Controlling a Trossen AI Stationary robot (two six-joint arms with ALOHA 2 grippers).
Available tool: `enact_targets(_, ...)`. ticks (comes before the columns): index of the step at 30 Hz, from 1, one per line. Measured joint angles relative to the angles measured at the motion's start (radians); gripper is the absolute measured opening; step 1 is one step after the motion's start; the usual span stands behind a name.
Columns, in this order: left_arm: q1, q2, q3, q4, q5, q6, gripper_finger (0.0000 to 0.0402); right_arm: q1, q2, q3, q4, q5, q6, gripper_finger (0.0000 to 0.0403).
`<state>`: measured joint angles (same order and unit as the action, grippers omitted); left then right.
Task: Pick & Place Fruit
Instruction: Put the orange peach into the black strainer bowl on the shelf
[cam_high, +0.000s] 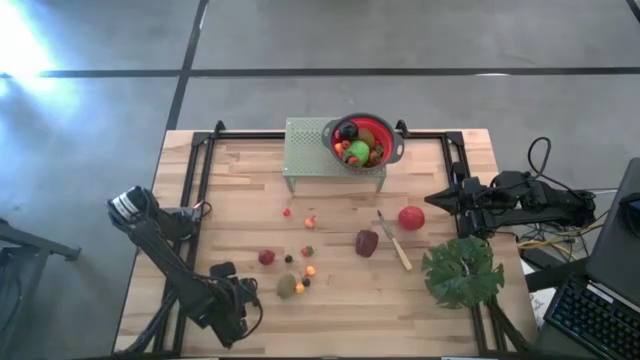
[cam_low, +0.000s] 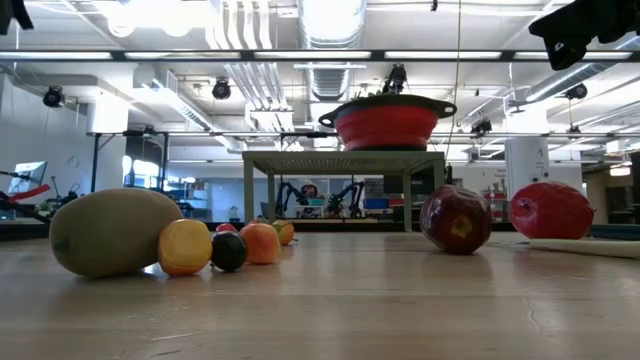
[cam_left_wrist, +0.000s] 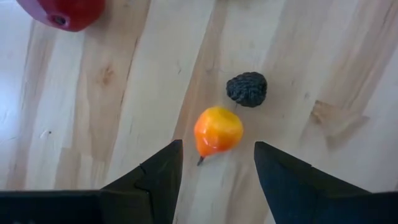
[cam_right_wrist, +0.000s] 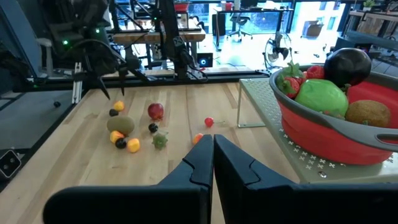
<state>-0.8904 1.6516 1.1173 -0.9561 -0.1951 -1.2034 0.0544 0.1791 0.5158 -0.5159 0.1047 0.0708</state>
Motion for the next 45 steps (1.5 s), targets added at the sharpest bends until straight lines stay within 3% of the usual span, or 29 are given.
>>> enact_targets(27,0.007,0.000,-0.189,0.247,-0.014,0.180,0.0204,0.000,0.000,0.000,0.000,0.000,0.000,0.0008)
enact_targets(37,0.008,-0.001,-0.200,0.266,-0.015,0.195,0.0203,0.000,0.000,0.000,0.000,0.000,0.000,0.0008)
enact_targets(45,0.009,-0.002,-0.200,0.274,-0.014,0.212,0.0159,0.000,0.000,0.000,0.000,0.000,0.000,0.0008)
